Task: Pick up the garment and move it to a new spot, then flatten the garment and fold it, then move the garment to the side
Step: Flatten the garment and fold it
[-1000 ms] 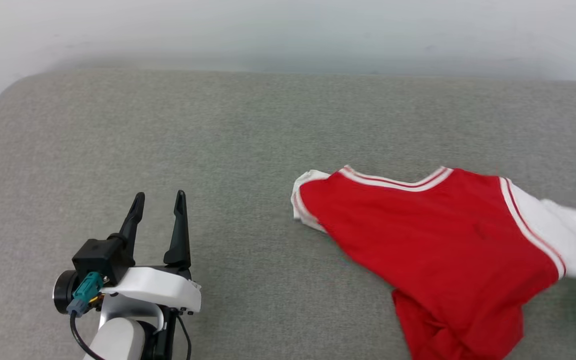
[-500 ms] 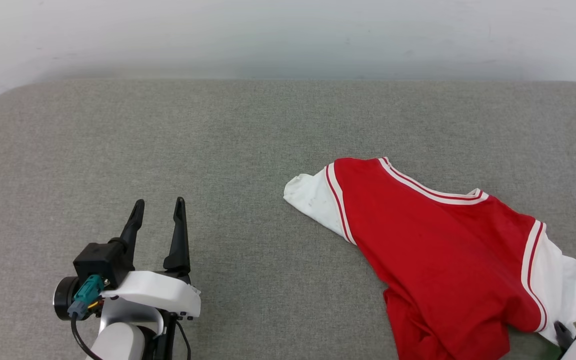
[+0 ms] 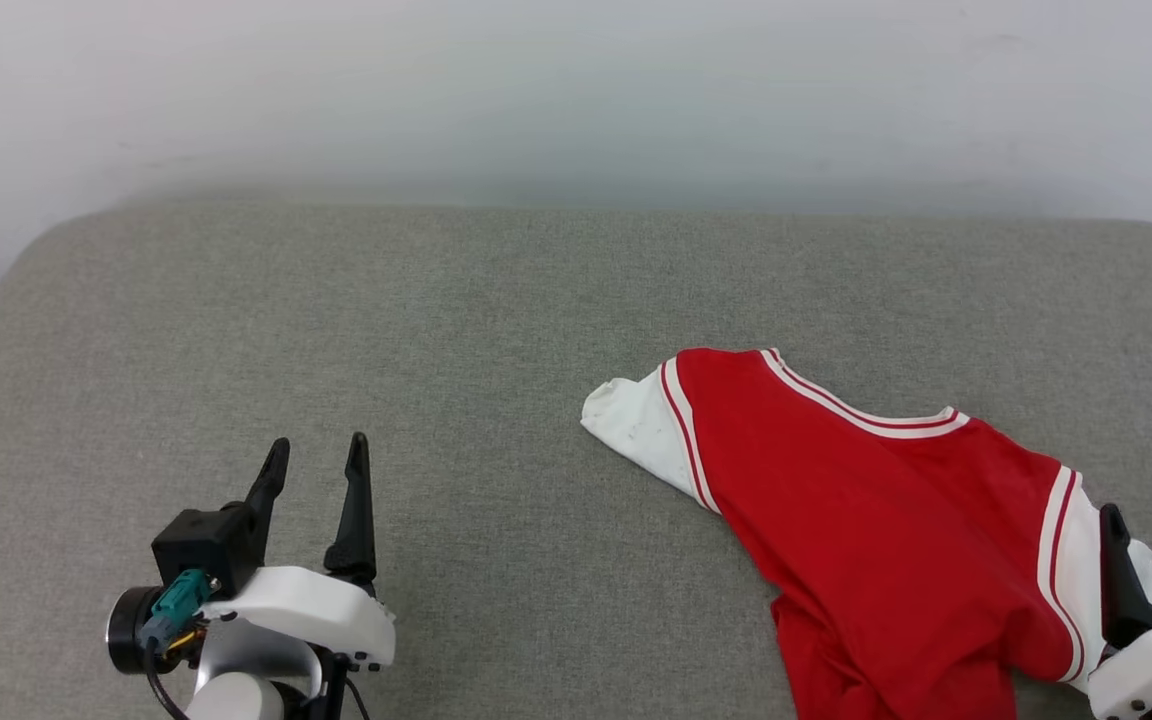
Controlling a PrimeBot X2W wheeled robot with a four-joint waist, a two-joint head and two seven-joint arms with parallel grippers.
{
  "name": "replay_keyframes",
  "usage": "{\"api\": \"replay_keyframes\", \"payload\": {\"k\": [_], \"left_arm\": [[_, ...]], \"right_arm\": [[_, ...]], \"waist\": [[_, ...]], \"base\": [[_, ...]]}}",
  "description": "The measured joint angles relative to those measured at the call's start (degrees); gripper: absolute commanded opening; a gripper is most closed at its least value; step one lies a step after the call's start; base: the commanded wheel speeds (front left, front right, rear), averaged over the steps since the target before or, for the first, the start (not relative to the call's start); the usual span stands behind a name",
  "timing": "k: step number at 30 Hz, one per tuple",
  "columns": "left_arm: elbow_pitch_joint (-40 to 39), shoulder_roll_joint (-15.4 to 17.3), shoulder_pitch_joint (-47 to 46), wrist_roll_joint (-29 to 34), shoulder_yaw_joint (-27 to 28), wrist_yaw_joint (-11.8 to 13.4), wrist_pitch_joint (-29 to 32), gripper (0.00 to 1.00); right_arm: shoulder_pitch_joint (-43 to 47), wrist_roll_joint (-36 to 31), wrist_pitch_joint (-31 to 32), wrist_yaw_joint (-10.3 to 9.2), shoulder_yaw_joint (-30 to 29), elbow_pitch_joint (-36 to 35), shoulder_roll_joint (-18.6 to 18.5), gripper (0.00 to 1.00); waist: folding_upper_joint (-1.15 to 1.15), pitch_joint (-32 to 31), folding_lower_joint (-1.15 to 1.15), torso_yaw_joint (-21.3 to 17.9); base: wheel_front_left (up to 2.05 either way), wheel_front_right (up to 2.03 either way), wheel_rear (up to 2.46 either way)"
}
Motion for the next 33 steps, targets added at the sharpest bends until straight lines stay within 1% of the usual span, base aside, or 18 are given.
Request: {"api": "replay_keyframes", "payload": {"k": [4, 9, 12, 16, 23, 27, 28, 29, 33], "left_arm": [[0.4, 0.4, 0.7, -0.7, -0.1, 0.1, 2.1, 1.0], [0.5, 1.8, 1.0, -1.9, -0.5, -0.1, 7.1, 1.0], [0.4, 2.3, 0.2, -2.7, -1.3, -0.9, 11.0, 1.0], [0.4, 2.6, -3.8, -3.5, -3.4, -2.6, 16.5, 1.0], [3.9, 1.7, -14.0, -4.5, -8.1, -6.2, 27.0, 1.0], [7.8, 0.7, -19.9, -5.0, -10.5, -7.9, 33.2, 1.0], [9.9, 0.3, -23.1, -4.9, -11.5, -8.4, 35.7, 1.0], [9.9, 0.3, -23.1, -4.9, -11.5, -8.4, 35.7, 1.0], [15.0, -0.4, -28.4, -4.4, -13.1, -9.3, 39.0, 1.0]], "right_arm": [[2.3, -0.8, -2.7, 0.0, 2.3, -4.3, 0.4, 1.0], [4.5, -2.5, -3.2, 0.0, 5.2, -11.0, 0.6, 1.0], [4.9, -3.4, -2.7, 0.0, 6.7, -14.7, 0.7, 1.0], [5.1, -3.9, -1.6, 0.0, 8.5, -18.3, 0.8, 1.0], [4.1, -3.8, -0.5, 0.0, 10.8, -20.0, 0.9, 1.0], [2.8, -3.1, -1.0, 0.0, 10.6, -19.9, 1.0, 1.0], [2.2, -2.7, -1.2, -0.01, 10.7, -19.8, 0.9, 1.0], [2.2, -2.7, -1.2, -0.01, 10.7, -19.8, 0.9, 1.0], [1.0, -1.8, -2.1, 0.0, 11.2, -18.9, 1.0, 1.0]], "waist": [[0.0, -1.2, 0.0, 0.3], [0.0, -1.8, 0.0, -0.7], [0.0, -1.6, 0.0, -1.6], [0.0, -0.7, 0.0, -3.1], [0.0, 2.9, 0.01, -5.3], [0.0, 5.6, 0.01, -6.6], [0.0, 7.0, 0.01, -7.2], [0.0, 7.0, 0.01, -7.2], [0.0, 9.7, 0.01, -8.4]], "base": [[0.0, 0.0, 0.0], [0.0, 0.0, 0.0], [0.0, 0.0, 0.0], [0.0, 0.0, 0.0], [0.0, 0.0, 0.0], [0.0, 0.0, 0.0], [0.0, 0.0, 0.0], [0.0, 0.0, 0.0], [0.0, 0.0, 0.0]]}}
